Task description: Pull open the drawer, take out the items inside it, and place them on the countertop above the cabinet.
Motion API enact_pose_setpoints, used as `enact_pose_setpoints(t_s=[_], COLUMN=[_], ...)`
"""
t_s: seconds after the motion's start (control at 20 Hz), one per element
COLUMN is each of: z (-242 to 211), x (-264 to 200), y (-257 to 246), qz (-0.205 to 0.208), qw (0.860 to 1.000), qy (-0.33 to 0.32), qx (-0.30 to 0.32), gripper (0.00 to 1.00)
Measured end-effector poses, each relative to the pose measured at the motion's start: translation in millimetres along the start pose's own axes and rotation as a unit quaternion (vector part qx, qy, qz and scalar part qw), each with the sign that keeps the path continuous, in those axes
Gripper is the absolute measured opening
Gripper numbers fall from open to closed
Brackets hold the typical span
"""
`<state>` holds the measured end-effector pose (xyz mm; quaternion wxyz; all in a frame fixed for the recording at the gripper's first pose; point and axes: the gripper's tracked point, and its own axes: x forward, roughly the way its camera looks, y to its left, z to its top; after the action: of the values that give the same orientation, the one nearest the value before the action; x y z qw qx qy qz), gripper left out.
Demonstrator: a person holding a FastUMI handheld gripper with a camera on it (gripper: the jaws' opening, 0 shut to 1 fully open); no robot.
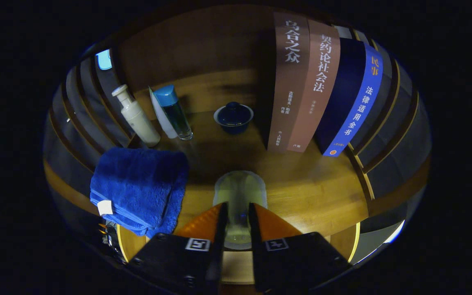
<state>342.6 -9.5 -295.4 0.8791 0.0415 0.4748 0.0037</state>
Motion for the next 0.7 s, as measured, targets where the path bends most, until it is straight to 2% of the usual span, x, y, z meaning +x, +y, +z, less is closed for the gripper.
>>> enact_pose_setpoints(t_s=[0.2,0.4,0.7], z=[0.9,-2.6,-1.1], x=[-5.3,-23.6,-83.6], y=[1.6,3.0,6.7], qz=[0.007,0.006,0.003], qw=[1.000,0.999,0.986], qy=[-0.019,-0.045,-0.162], qx=[-0.006,-0.015,-0.041], gripper=[1.00,1.00,1.00])
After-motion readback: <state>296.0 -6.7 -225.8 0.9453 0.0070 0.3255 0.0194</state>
